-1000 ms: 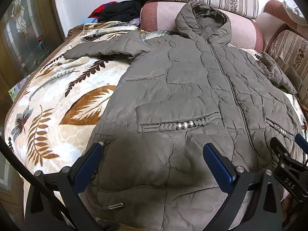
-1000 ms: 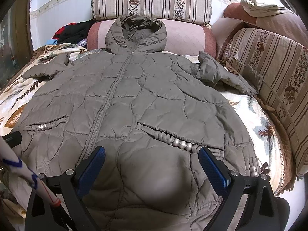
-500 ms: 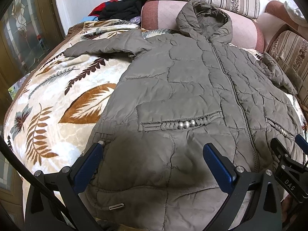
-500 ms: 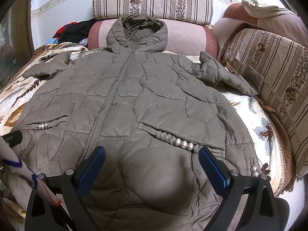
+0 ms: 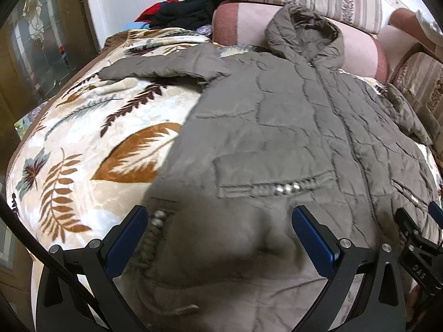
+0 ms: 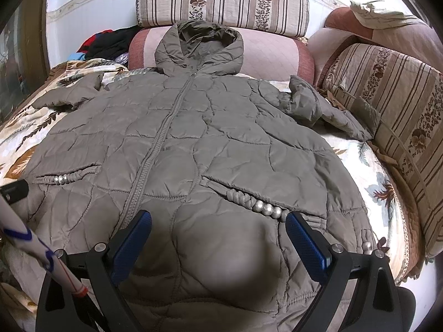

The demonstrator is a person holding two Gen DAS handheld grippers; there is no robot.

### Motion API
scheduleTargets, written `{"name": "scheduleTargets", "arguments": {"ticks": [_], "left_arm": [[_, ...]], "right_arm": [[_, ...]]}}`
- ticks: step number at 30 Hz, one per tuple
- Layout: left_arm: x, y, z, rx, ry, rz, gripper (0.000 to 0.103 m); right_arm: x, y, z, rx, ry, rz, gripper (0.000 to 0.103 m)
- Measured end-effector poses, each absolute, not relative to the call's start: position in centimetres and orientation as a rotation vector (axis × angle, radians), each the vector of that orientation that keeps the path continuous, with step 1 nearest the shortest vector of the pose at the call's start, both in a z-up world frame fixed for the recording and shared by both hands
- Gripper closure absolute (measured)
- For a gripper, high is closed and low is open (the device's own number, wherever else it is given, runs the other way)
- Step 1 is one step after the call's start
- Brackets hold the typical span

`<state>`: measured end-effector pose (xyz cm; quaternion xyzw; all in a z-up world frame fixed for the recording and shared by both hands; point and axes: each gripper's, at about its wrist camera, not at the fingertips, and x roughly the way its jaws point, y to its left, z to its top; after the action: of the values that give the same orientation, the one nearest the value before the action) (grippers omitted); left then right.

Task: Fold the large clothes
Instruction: 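Move the left tool over the jacket toward the sleeve nearest it, then grasp the sleeve cuff with the left tool and fold it across the jacket body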

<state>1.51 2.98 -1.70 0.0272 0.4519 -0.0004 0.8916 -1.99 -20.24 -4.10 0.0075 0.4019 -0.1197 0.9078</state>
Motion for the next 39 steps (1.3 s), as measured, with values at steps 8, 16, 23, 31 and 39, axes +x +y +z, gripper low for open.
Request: {"name": "scheduleTargets", "arguments": {"ticks": [8,16,23,31,39], "left_arm": [[3.5,7.1,-0.9,-0.001,0.918,0.082,0.000],[6.0,11.5,0.6,-0.021,0.880,0.141,0.000],[10.2,15.6,1.7,-0.102,0.913,0.067,0.017],[18.6,22.3,3.4,-0.281,0.889,0.055,0.022],[31.2,30.4,0.3,-0.586,0.950,0.064,0.022]], "right_arm": [[-1.0,-20.4,-3.4,-0.014,0.817,-0.247,0.004],[0.8,-19.8,-2.7,-0.035,0.810,-0.215,0.004],[2.2,-18.7,-3.1,-0.069,0.817,-0.184,0.004],[3.7,-18.5,-4.4,-0.080,0.852,-0.168,0.004],[4.5,-18.3,-6.5,-0.073,0.869,-0.105,0.004]]}}
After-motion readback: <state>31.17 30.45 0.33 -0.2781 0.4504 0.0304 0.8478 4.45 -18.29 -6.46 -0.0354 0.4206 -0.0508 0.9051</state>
